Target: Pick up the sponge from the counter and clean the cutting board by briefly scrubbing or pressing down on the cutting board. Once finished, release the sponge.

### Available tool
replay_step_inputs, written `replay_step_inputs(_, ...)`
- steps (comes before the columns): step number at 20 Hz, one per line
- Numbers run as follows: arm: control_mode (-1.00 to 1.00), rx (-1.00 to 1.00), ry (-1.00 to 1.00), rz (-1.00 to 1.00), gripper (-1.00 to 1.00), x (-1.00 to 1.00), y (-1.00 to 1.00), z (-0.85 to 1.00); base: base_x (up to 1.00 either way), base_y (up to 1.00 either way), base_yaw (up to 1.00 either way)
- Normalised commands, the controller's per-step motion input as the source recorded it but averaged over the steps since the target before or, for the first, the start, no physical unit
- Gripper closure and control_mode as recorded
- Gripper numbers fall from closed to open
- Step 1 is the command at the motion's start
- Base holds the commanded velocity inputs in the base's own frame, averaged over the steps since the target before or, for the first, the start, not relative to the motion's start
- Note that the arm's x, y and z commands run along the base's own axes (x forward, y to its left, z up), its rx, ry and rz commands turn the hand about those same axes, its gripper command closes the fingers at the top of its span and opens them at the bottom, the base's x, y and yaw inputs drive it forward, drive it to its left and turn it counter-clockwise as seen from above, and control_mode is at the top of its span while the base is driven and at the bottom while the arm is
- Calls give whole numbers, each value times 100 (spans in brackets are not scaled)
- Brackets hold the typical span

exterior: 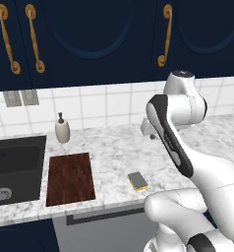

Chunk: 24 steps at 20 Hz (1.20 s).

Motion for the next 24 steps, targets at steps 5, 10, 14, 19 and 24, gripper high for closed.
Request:
replay_step_inputs(5, -100, -17, 9, 2, -100, 0, 34, -58, 0, 0, 0)
replay_step_inputs(10, -100, -2, 10, 1, -100, 2, 36, -53, 0, 0, 0)
replay_step_inputs(14, -100, 0, 21, 0, -100, 21, 18, -62, 0, 0, 0)
replay_step_inputs(19, -100, 0, 19, 0, -100, 41, 3, -47, 0, 0, 0)
replay_step_inputs(24, -100, 0, 9, 1, -100, 46, 0, -52, 0, 0, 0)
